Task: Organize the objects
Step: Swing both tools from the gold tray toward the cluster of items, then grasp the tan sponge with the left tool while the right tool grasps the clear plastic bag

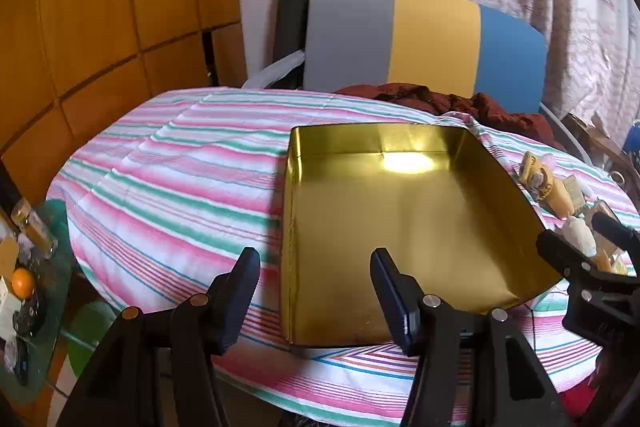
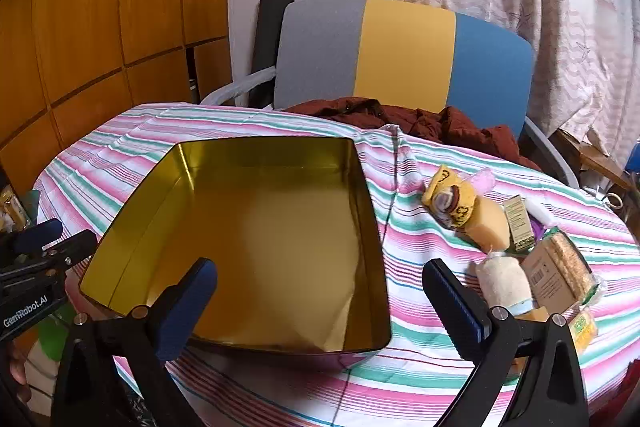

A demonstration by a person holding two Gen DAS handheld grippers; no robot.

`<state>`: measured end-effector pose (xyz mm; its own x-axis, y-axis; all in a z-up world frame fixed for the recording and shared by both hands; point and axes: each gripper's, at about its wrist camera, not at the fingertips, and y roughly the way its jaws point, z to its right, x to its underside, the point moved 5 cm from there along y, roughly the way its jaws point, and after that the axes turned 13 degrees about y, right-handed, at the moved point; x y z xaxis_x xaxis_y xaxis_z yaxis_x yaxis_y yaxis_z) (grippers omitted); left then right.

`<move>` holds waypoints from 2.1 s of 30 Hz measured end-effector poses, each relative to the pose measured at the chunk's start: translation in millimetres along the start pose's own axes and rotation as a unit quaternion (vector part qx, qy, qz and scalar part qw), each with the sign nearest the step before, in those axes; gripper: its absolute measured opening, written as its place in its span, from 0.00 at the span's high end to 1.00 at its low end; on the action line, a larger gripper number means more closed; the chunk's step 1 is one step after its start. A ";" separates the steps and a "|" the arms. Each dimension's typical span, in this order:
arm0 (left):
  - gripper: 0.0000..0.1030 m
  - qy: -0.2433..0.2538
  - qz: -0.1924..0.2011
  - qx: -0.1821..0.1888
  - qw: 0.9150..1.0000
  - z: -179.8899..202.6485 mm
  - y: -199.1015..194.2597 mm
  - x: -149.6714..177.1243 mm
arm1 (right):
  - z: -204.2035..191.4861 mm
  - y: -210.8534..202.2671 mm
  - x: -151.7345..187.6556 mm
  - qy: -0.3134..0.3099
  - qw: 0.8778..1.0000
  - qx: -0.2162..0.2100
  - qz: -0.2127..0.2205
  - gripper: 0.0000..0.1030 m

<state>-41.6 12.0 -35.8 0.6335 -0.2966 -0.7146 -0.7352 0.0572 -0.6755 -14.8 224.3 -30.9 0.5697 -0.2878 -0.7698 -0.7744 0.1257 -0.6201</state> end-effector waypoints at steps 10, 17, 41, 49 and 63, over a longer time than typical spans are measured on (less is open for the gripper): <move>0.36 0.059 0.042 0.003 0.997 21.9 -12.4 -15.6 | 30.1 -6.0 -8.4 0.042 0.999 0.007 -0.005 0.00; 0.36 0.069 0.044 0.042 0.996 36.8 -9.8 -18.1 | 51.9 -15.4 -15.4 0.062 0.998 0.018 0.001 0.00; 0.25 0.130 0.049 0.266 0.954 137.3 -21.4 -40.9 | 282.1 -93.2 -21.7 0.270 0.949 0.163 0.028 0.00; 0.26 0.198 0.035 0.330 0.922 212.0 -30.2 -50.4 | 309.6 -88.2 -5.0 0.309 0.938 0.156 0.012 0.00; 0.26 0.230 -0.033 0.427 0.874 331.6 -0.3 -37.2 | 318.0 -81.7 7.7 0.369 0.925 0.087 0.013 0.00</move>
<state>15.0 339.1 -69.3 0.3588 -0.6675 -0.6525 -0.1284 0.6571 -0.7428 140.4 513.8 -34.3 0.1583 -0.8447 -0.5112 -0.6929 0.2739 -0.6670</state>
